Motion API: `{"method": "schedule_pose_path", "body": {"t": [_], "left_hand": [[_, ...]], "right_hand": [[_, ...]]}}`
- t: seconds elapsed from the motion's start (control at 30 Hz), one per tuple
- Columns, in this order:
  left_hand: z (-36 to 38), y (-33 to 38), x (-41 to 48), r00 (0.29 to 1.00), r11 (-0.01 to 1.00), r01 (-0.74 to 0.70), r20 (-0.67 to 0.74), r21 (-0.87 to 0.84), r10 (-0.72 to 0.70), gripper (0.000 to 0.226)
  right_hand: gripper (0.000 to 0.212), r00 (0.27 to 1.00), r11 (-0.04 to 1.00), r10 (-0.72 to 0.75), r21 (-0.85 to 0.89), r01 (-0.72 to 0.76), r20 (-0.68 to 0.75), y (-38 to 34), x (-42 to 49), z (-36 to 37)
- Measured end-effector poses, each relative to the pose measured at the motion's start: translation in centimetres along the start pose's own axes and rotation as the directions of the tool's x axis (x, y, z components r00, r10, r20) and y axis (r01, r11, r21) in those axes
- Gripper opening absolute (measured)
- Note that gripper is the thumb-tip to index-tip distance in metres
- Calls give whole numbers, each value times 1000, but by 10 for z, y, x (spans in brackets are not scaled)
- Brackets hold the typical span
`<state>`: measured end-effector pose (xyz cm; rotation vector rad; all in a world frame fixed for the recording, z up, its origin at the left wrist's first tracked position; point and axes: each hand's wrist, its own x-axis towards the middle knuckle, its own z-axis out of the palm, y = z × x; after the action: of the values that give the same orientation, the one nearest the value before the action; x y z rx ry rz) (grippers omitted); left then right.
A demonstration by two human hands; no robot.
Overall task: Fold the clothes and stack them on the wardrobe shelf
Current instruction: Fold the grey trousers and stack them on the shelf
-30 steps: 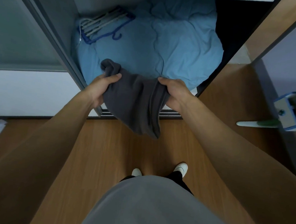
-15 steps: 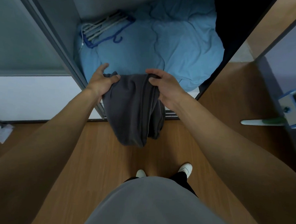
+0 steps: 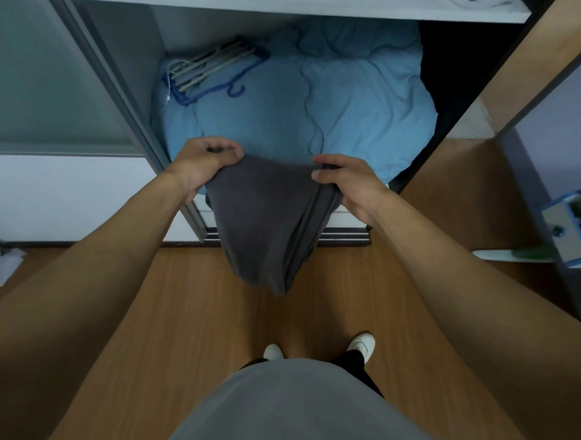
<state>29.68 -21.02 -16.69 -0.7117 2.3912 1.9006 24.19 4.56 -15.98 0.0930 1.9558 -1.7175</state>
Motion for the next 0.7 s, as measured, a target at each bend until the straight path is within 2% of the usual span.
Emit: {"method": "schedule_pose_path", "body": {"t": [0.1, 0.17, 0.27, 0.37, 0.47, 0.53, 0.6, 0.67, 0.7], "left_hand": [[-4, 8, 0, 997, 991, -17, 83, 133, 6, 37], [-5, 13, -1, 992, 966, -53, 125, 255, 21, 50], [-4, 20, -4, 984, 890, -146, 160, 433, 84, 58], [-6, 27, -5, 968, 746, -252, 170, 617, 186, 45], [-11, 38, -9, 966, 641, -238, 106, 730, 237, 29], [-13, 45, -11, 958, 601, -215, 47, 770, 282, 22], [-17, 51, -8, 956, 638, -216, 27, 740, 292, 16], [-20, 54, -6, 966, 772, -215, 17, 599, 256, 13], [-20, 54, -6, 974, 856, -200, 0, 476, 228, 10]], "right_hand": [[66, 998, 951, -29, -305, 45, 57, -3, 3, -5], [72, 996, 876, -54, -476, 80, 67, -6, 4, -4], [61, 989, 728, -137, -673, 135, 50, -12, 5, -3], [37, 960, 562, -279, -807, 180, 20, -19, 4, -5], [20, 911, 424, -412, -881, 210, 19, -28, 2, -9], [18, 880, 392, -474, -890, 233, 22, -36, 4, -12], [19, 867, 431, -496, -856, 285, 40, -47, 7, -17], [15, 870, 507, -492, -799, 323, 39, -56, 8, -22], [12, 876, 548, -482, -768, 330, 32, -59, 7, -24]]}}
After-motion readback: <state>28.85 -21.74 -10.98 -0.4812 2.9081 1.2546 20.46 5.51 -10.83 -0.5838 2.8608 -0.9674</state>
